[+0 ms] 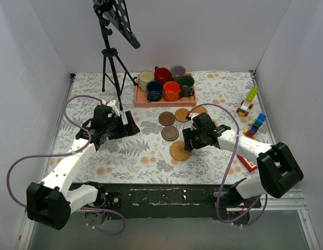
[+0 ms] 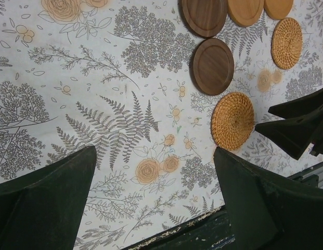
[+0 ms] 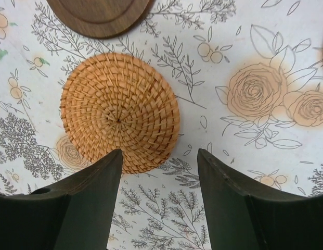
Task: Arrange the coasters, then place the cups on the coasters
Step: Move the coaster to the center of the board.
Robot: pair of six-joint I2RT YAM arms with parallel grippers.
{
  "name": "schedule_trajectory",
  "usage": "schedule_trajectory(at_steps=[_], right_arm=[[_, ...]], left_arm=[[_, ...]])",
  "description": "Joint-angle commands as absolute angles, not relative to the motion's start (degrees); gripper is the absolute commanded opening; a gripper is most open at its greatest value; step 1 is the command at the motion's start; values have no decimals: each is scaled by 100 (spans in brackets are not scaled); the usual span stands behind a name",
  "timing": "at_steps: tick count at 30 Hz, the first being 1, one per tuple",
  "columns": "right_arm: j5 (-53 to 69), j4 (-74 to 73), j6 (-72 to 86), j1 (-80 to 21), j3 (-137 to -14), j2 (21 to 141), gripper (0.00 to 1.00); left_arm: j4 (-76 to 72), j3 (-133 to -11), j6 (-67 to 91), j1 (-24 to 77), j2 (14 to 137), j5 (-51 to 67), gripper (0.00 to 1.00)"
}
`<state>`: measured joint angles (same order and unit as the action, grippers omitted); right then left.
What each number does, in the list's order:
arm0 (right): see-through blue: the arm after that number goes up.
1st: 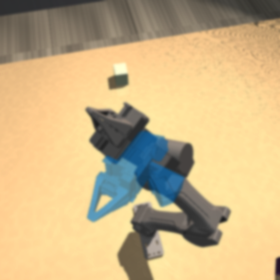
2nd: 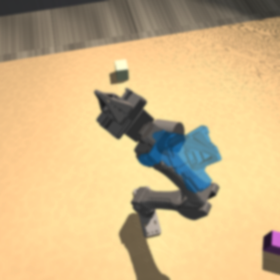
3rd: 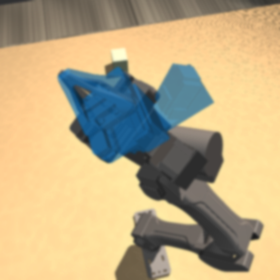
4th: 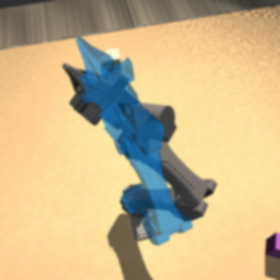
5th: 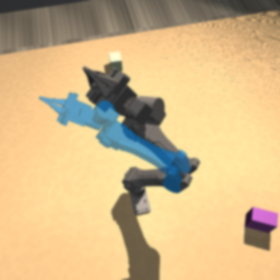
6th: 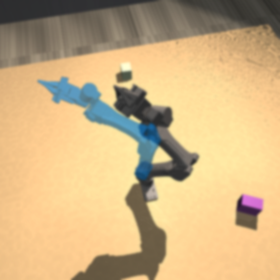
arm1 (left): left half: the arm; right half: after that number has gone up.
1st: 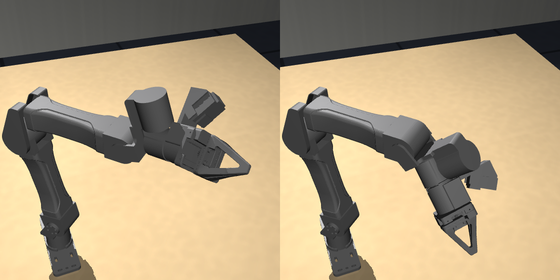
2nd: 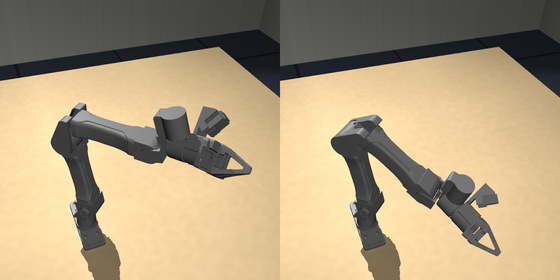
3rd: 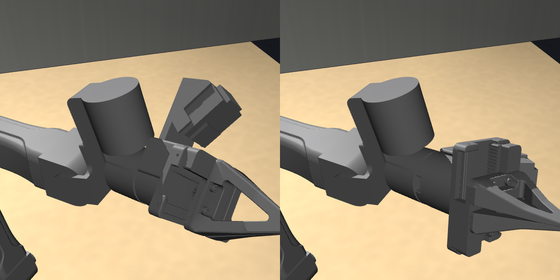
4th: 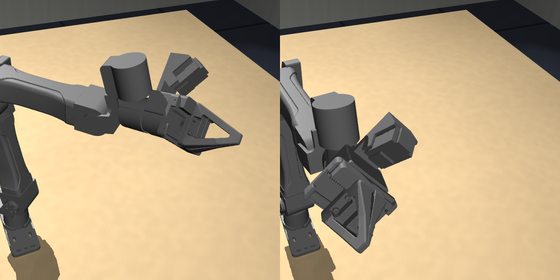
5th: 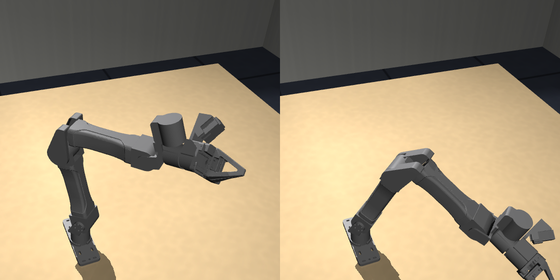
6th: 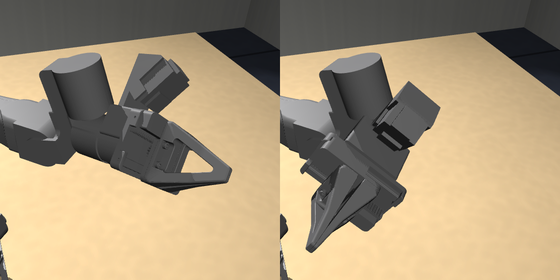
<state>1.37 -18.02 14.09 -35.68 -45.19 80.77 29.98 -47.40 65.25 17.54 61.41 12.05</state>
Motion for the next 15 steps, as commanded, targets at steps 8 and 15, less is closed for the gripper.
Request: schedule_trajectory(at_steps=[8,15], right_arm=[[1124,-1547,1617,-3296,-4289,8296,63],[1537,-1477,1433,-3296,-4289,8648,59]], left_arm=[[3085,-4685,6451,2048,6030,1073,96],[3182,-4702,6521,2065,5959,861,94]])
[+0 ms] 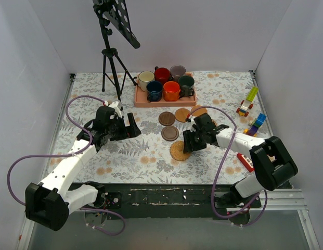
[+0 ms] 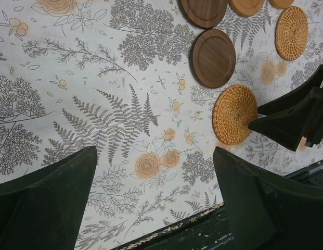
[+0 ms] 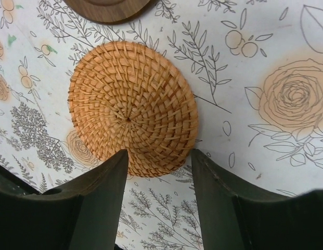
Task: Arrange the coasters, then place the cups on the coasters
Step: Move the coaster to the center of the board.
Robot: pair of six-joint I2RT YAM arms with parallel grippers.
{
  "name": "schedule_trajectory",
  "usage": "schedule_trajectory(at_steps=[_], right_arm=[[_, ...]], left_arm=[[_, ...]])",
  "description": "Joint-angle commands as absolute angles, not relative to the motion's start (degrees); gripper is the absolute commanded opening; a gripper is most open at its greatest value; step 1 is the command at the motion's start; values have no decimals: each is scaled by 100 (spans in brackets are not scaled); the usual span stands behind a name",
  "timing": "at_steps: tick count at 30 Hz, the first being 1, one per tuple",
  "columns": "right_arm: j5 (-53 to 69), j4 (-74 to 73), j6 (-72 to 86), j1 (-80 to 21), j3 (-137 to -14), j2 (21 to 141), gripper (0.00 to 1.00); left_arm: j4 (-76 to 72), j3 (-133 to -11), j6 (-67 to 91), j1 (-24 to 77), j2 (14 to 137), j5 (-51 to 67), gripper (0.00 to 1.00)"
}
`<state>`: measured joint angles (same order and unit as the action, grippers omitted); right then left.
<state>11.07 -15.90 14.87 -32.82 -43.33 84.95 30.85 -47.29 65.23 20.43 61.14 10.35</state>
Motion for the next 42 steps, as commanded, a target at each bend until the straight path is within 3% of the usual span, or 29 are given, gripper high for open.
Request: schedule_trajectory(at_steps=[1,10,24,31,42], right_arm=[[1616,-1450,1441,-3305,-4315,8657,59],[1872,-1222,1555,-3691,-4772,9184,55],[1266,-1090,2153,-4729,-6600,10635,53],[432,-1283,2039,-4694,-6618,9863,64],[-808,-1345,2417,-4254,-5371,7683,75]], left_arm=[[3182,-4702,6530,2065,5976,853,93],[3182,-4650,6592,2065,5977,888,87],[3357,-4702,6715,2162,6047,528,86],[3550,-4781,6846,2592,6792,106,86],[3305,-4939,6962,3470,7891,-35,89]])
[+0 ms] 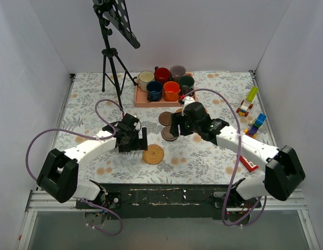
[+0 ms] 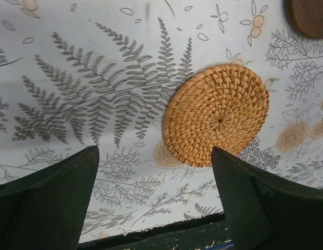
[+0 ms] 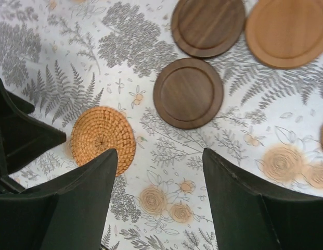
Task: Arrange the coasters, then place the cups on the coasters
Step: Move the coaster to the center of the board.
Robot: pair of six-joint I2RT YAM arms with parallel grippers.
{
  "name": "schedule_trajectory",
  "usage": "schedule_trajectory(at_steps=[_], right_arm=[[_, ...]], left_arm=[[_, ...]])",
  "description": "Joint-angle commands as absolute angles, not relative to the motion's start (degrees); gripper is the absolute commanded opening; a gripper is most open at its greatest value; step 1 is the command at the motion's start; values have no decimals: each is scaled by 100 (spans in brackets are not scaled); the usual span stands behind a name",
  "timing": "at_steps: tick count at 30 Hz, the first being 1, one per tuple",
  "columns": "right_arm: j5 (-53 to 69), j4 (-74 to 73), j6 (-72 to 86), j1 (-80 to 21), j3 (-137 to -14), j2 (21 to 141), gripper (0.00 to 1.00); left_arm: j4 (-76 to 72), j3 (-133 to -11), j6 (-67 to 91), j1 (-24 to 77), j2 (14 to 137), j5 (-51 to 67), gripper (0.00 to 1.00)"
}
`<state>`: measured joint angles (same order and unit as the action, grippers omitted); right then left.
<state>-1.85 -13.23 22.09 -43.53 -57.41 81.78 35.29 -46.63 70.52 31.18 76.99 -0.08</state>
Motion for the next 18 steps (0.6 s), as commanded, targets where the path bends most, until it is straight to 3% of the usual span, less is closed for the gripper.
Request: schedule_trajectory(at_steps=[1,5,18], right_arm=[[-878,-1353,2487,-4228,-5292,7542,75],[-1063,-1327,2637,-4140,-5036,7207,76],[-1072,-1274,2786,-4113,-5045,7216,72]], left_arm=[[3287,-4992,6891,3576,8006,-79,90],[3331,-5133,6715,3858,8401,-290,91],[2804,-5133,6416,3876,8780,-9,80]])
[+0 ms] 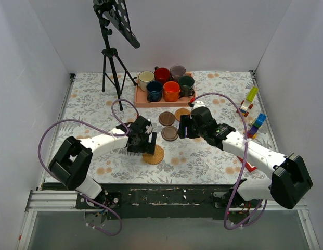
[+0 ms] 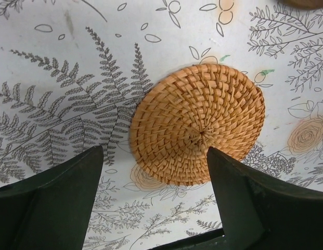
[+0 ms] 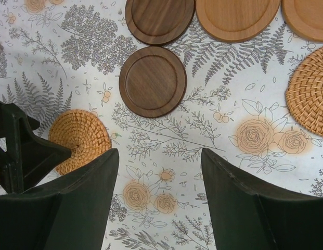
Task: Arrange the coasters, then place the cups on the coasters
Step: Move the coaster to the center of the board.
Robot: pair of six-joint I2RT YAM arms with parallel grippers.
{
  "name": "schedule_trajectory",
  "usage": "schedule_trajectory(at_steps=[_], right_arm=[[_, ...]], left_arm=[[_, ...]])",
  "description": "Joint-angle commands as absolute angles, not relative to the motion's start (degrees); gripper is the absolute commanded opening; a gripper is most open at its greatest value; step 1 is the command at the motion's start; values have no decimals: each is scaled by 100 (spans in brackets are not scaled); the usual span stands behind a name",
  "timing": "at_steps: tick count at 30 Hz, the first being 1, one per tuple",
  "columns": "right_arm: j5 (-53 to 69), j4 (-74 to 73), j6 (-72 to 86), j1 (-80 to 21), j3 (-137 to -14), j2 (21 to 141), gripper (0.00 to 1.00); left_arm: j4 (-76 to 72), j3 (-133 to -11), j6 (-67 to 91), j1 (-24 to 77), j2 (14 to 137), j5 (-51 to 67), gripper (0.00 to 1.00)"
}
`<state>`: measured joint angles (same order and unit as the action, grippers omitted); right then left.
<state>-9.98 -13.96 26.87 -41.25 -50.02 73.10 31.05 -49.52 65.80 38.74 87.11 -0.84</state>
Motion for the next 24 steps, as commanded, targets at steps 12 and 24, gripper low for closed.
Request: schedule_trajectory(at_steps=[12,24], right_arm=[[-1169,-1274,2751,-4113,-4975,7058,71],[-1292,-1274,2628,-4113,-4887,6952,72]], left_arm=[[2900,-5353,6381,3885,9194,-448,68],[3015,-5300,6425,4060,8930,-396,69]])
